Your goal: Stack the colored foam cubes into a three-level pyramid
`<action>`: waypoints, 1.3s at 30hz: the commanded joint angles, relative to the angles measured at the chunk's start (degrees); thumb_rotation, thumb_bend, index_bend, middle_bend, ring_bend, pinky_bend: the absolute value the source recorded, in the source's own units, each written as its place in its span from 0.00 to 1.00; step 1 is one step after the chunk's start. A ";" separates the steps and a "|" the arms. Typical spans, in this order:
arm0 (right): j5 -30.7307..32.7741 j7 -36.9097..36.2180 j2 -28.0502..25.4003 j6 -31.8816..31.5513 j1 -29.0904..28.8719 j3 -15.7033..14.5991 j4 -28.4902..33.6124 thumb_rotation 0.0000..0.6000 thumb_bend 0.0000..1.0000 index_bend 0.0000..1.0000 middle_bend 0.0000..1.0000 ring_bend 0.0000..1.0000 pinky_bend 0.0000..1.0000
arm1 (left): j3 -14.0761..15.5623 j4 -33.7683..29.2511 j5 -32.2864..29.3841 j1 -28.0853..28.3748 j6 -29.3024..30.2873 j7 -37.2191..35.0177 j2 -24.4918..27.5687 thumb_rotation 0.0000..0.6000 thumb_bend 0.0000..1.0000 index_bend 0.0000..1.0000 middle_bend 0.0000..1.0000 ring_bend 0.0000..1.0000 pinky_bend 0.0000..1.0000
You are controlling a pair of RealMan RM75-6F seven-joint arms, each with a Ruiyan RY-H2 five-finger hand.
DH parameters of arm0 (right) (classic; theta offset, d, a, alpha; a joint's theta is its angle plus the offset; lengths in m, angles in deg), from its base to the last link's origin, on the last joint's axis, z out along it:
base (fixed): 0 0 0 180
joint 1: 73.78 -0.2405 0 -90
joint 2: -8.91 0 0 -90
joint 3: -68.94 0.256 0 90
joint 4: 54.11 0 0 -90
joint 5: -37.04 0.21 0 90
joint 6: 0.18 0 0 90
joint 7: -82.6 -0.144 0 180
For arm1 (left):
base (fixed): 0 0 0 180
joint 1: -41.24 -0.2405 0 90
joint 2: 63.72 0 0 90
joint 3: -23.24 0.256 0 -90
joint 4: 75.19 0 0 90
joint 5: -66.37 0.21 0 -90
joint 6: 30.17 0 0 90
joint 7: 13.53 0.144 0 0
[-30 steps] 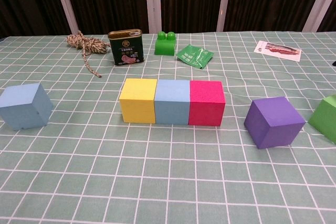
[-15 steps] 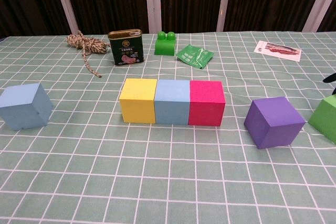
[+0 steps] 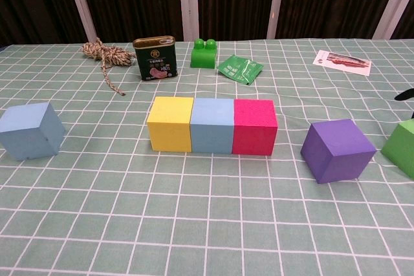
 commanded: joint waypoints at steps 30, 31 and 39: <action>40.60 16.78 0.76 0.40 -8.90 9.42 10.38 1.00 0.25 0.01 0.40 0.28 0.00 | -3.47 -0.14 0.27 -2.42 -4.29 -0.51 0.32 1.00 0.06 0.01 0.08 0.01 0.08; 41.86 17.55 1.00 0.13 -9.36 9.46 10.21 1.00 0.25 0.01 0.40 0.28 0.00 | -3.53 -0.13 0.24 -2.48 -4.35 -0.53 0.32 1.00 0.06 0.01 0.08 0.01 0.08; 51.77 22.24 4.37 -4.46 -11.99 10.13 7.92 1.00 0.25 0.01 0.40 0.28 0.00 | -4.16 -0.04 0.42 -3.01 -4.73 -0.54 0.43 1.00 0.06 0.02 0.08 0.01 0.08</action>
